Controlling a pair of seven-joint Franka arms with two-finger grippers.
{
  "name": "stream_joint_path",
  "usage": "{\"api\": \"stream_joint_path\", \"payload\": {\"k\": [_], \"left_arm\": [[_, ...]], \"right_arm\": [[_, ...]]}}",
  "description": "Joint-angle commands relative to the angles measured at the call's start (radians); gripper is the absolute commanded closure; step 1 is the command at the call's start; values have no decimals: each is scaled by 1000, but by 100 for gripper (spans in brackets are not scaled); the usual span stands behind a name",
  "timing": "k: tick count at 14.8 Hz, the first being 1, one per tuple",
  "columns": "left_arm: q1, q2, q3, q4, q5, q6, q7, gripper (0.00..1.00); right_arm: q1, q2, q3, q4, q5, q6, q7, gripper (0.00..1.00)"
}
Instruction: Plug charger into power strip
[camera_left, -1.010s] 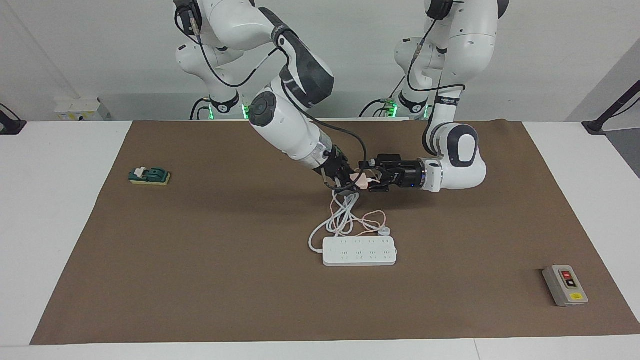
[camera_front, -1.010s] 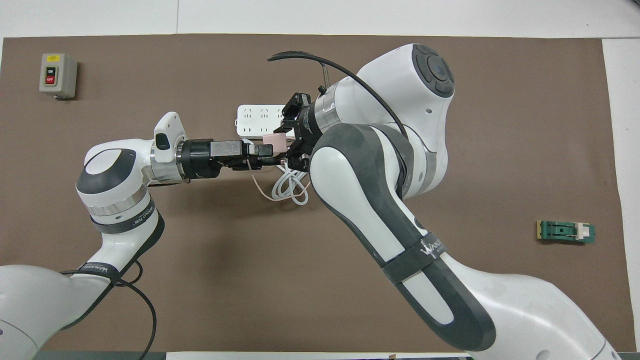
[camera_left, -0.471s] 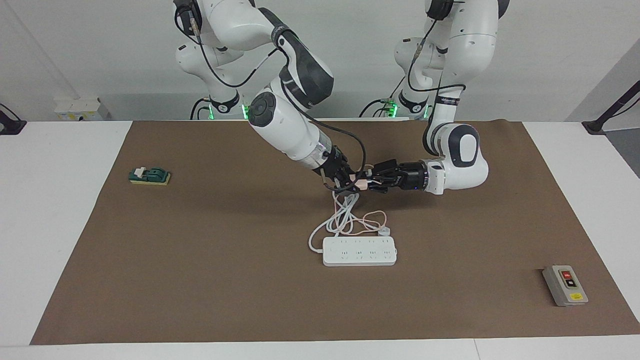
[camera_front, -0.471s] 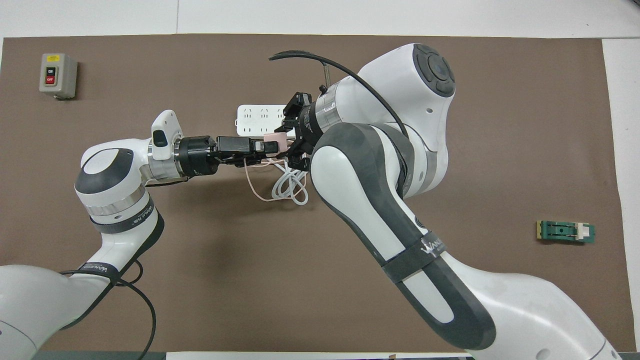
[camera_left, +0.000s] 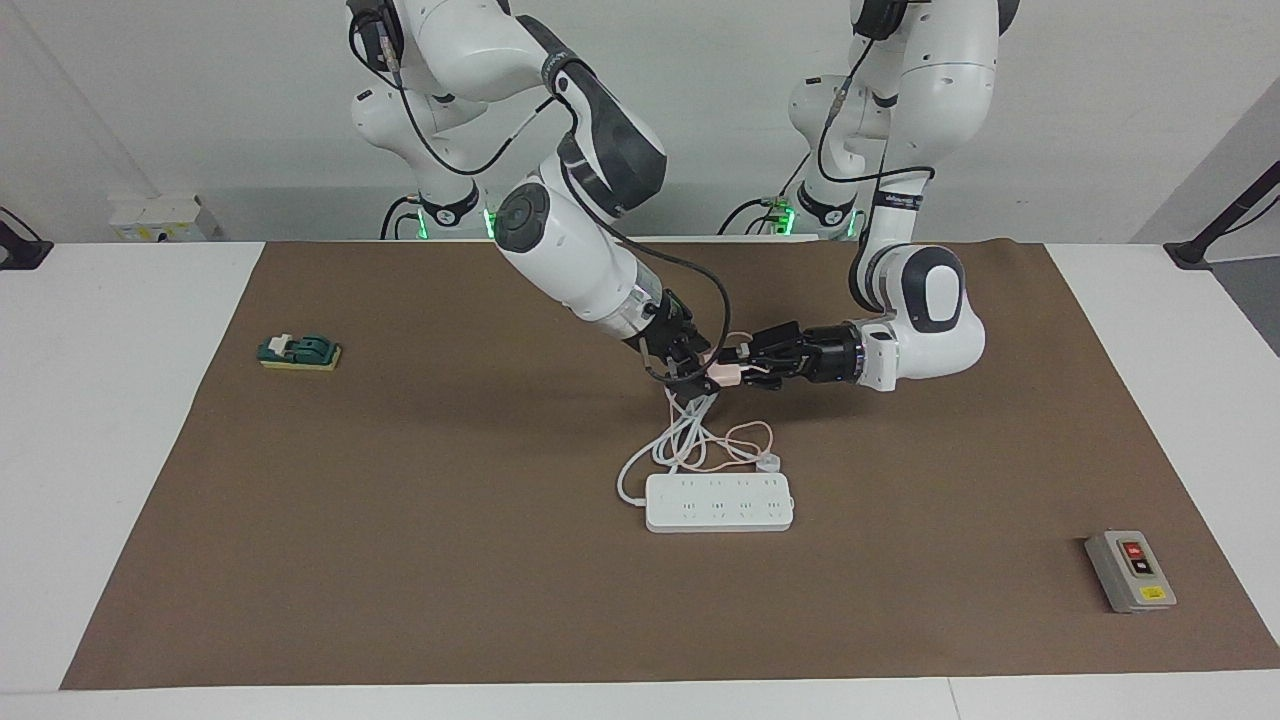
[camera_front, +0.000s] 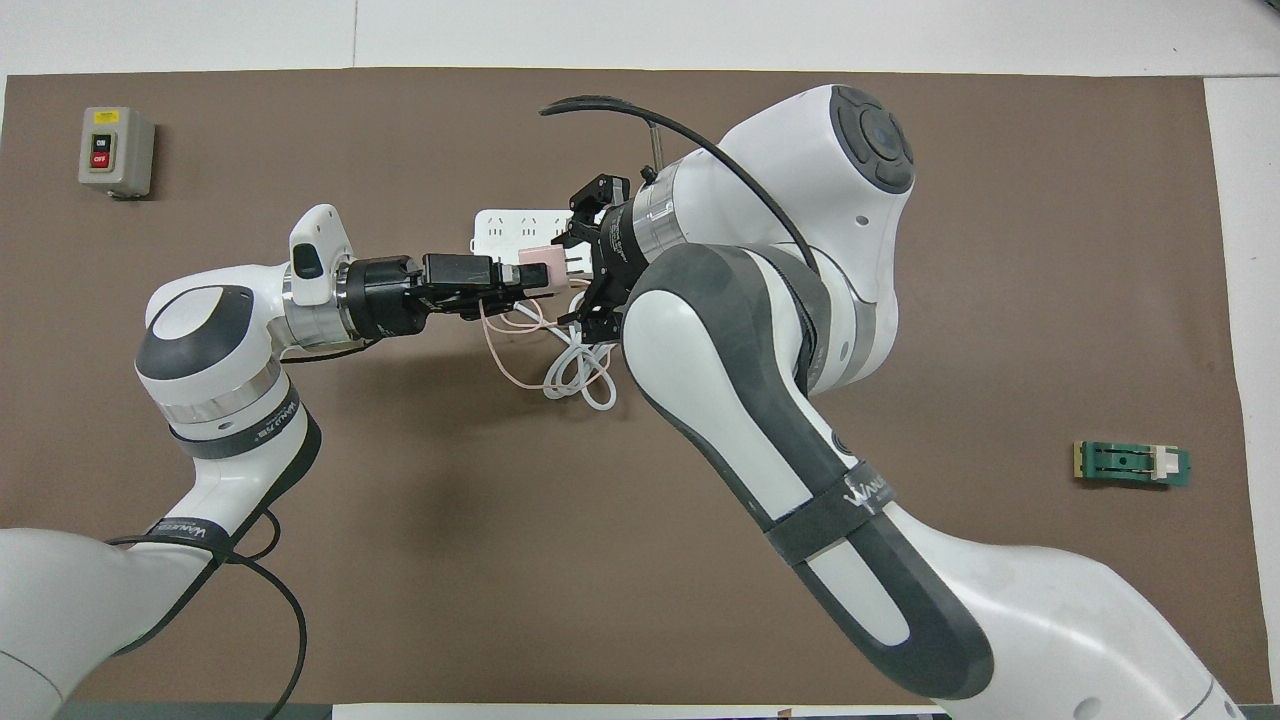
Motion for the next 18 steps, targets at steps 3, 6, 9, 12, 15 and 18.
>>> {"api": "stream_joint_path", "payload": {"k": [3, 6, 9, 12, 15, 18], "left_arm": [[63, -17, 5, 49, 107, 19, -54, 90], [97, -21, 8, 81, 256, 19, -53, 90], [106, -14, 10, 150, 461, 39, -57, 91], [97, -7, 10, 240, 722, 119, -73, 100], [71, 46, 4, 369, 1066, 167, -56, 100], [5, 77, 4, 416, 1198, 220, 66, 100]], "right_arm": [[-12, -8, -11, -3, 7, -17, 26, 0], [-81, -31, -15, -1, -2, -52, 20, 0], [-182, -47, -13, 48, -11, -150, -51, 0], [-274, -47, -15, 118, -60, -271, -185, 0], [-331, -48, -18, 146, -154, -357, -426, 0], [-374, -86, -15, 146, -296, -405, -735, 0]]}}
